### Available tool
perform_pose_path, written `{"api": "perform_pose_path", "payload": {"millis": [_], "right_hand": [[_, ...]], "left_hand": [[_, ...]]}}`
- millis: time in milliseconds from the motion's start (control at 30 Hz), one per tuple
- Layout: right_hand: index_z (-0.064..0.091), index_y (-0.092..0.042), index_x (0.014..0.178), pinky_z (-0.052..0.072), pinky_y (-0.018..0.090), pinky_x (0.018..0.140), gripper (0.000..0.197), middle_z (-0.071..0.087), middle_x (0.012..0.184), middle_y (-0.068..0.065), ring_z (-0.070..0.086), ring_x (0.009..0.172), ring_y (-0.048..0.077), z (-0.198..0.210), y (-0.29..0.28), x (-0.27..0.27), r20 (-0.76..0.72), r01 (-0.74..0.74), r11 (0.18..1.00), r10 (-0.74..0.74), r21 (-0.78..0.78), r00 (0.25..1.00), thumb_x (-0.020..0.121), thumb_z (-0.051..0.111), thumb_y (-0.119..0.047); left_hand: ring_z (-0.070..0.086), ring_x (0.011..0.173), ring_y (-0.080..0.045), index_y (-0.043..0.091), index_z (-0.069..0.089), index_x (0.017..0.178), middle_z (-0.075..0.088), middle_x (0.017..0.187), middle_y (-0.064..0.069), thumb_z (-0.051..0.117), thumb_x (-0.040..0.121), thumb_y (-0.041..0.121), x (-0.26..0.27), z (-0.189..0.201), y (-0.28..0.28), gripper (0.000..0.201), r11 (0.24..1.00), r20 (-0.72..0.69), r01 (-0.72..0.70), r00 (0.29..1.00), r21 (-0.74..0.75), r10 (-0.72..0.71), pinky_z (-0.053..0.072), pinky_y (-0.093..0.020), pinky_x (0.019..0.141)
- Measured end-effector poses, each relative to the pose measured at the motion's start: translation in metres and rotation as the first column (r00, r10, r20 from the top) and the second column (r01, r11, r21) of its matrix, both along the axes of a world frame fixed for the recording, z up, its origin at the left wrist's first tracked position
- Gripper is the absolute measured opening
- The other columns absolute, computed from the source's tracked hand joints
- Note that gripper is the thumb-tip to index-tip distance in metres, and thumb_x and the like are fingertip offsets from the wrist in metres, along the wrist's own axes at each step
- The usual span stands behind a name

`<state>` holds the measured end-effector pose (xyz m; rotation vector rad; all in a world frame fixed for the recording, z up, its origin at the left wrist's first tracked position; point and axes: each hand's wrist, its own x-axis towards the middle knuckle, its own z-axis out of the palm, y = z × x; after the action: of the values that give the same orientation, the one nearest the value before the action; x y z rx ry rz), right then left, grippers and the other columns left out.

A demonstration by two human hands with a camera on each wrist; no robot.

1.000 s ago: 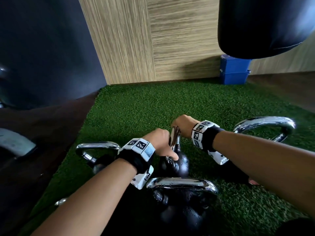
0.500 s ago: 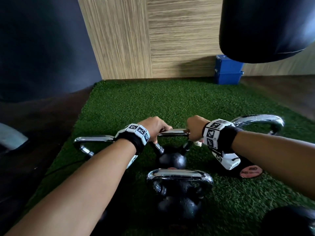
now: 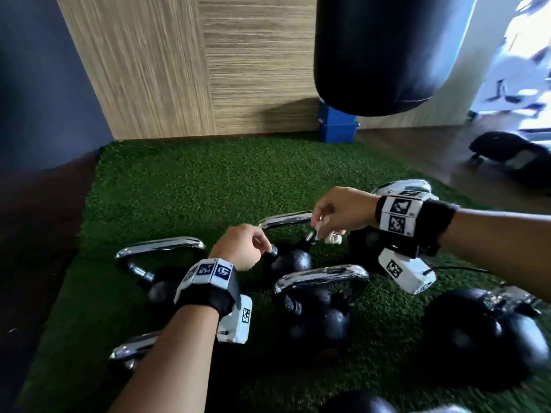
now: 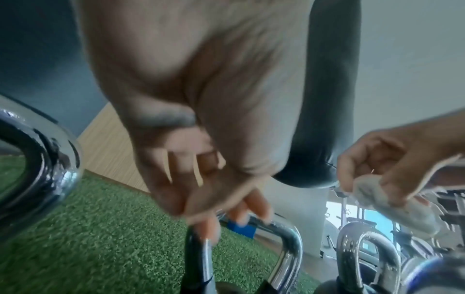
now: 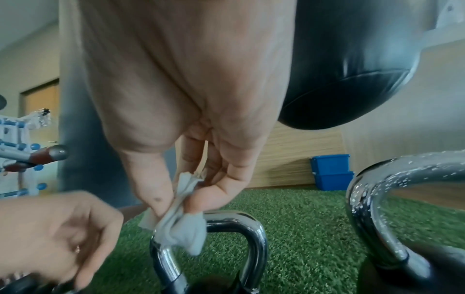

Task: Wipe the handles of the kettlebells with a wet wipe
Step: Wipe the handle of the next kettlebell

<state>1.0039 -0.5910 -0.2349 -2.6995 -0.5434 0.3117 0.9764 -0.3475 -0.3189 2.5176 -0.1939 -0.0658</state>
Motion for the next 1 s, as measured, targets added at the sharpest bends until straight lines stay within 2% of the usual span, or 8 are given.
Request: {"api": "perform_pose_path", "payload": {"millis": [133,200,300,433,533,700,900,1000], "right_hand": [[0.077,-0.026,0.097,0.046,0.023,0.065,0.025,0.071,0.078,-0.009,0.062,0.068,0.006,0.019,0.008,-0.038,0.046,0.043,0.996,-0.040,-0.084,0.998,0.074,0.087,-0.028],[0.076,-0.027,0.102,0.048,0.027,0.073,0.031,0.071,0.086,-0.009,0.064,0.079,0.010,0.028,0.010,-0.057,0.042,0.082,0.984,-0.076,-0.158,0.996,0.074,0.087,-0.030],[0.072,-0.022,0.109,0.059,0.035,0.073,0.040,0.071,0.086,-0.006,0.072,0.082,0.021,0.035,0.012,-0.080,-0.024,0.159,0.967,-0.167,-0.200,0.986,0.073,0.088,-0.023],[0.061,-0.020,0.103,0.054,0.030,0.063,0.045,0.070,0.093,0.004,0.068,0.080,0.024,0.035,0.009,-0.097,0.013,0.191,0.969,-0.192,-0.155,0.981,0.070,0.090,-0.019],[0.067,-0.023,0.095,0.038,0.024,0.063,0.035,0.065,0.091,-0.005,0.060,0.085,0.014,0.027,-0.005,-0.100,0.150,0.120,0.977,-0.093,-0.177,0.984,0.069,0.089,-0.028],[0.075,-0.027,0.084,0.050,0.027,0.076,0.021,0.074,0.087,-0.003,0.066,0.084,0.012,0.011,-0.033,-0.089,0.129,0.048,0.993,-0.061,0.108,0.990,0.068,0.089,-0.024],[0.080,-0.024,0.092,0.043,0.012,0.062,0.022,0.073,0.086,-0.004,0.065,0.080,0.009,-0.005,-0.047,-0.067,0.155,-0.089,0.993,0.075,0.083,0.985,0.070,0.086,-0.021],[0.079,-0.026,0.094,0.040,0.008,0.060,0.024,0.067,0.078,-0.010,0.061,0.077,0.006,-0.009,-0.046,-0.066,0.172,-0.127,0.985,0.105,0.118,0.979,0.071,0.085,-0.021]], "left_hand": [[0.067,0.071,-0.005,0.033,0.074,0.075,0.071,0.070,0.021,0.072,0.074,0.011,-0.012,-0.015,-0.004,0.022,0.928,-0.422,0.312,0.884,0.204,-0.204,0.040,-0.008,0.047],[0.072,0.083,-0.012,0.036,0.075,0.079,0.072,0.072,0.020,0.074,0.057,0.022,-0.026,-0.030,-0.009,0.026,0.906,-0.405,0.299,0.900,0.301,-0.162,0.050,-0.011,0.060],[0.073,0.104,-0.026,0.034,0.070,0.110,0.076,0.107,0.003,0.075,0.053,0.032,-0.040,-0.059,-0.019,0.058,0.952,-0.407,0.184,0.911,0.244,-0.072,0.061,-0.039,0.090],[0.056,0.134,-0.028,0.014,0.051,0.147,0.057,0.147,-0.008,0.090,0.072,0.044,-0.058,-0.084,-0.036,0.090,0.986,-0.699,0.155,0.712,0.065,-0.066,0.047,-0.039,0.112],[0.053,0.133,-0.025,0.017,0.044,0.152,0.051,0.151,-0.004,0.088,0.060,0.067,-0.075,-0.097,-0.059,0.114,0.993,-0.693,-0.028,0.718,-0.111,-0.058,0.053,-0.040,0.105],[0.067,0.102,-0.019,0.026,0.046,0.147,0.060,0.131,0.002,0.074,0.025,0.096,-0.091,-0.106,-0.072,0.144,0.969,-0.586,-0.227,0.800,-0.101,0.126,0.062,-0.031,0.054],[0.062,0.102,-0.016,0.037,0.056,0.131,0.060,0.125,0.010,0.085,0.021,0.087,-0.092,-0.103,-0.074,0.124,0.956,-0.571,-0.284,0.799,-0.079,0.190,0.065,-0.039,0.064],[0.060,0.119,-0.019,0.039,0.061,0.131,0.064,0.130,0.009,0.087,0.039,0.080,-0.091,-0.098,-0.078,0.105,0.970,-0.486,-0.235,0.857,-0.068,0.173,0.059,-0.035,0.092]]}}
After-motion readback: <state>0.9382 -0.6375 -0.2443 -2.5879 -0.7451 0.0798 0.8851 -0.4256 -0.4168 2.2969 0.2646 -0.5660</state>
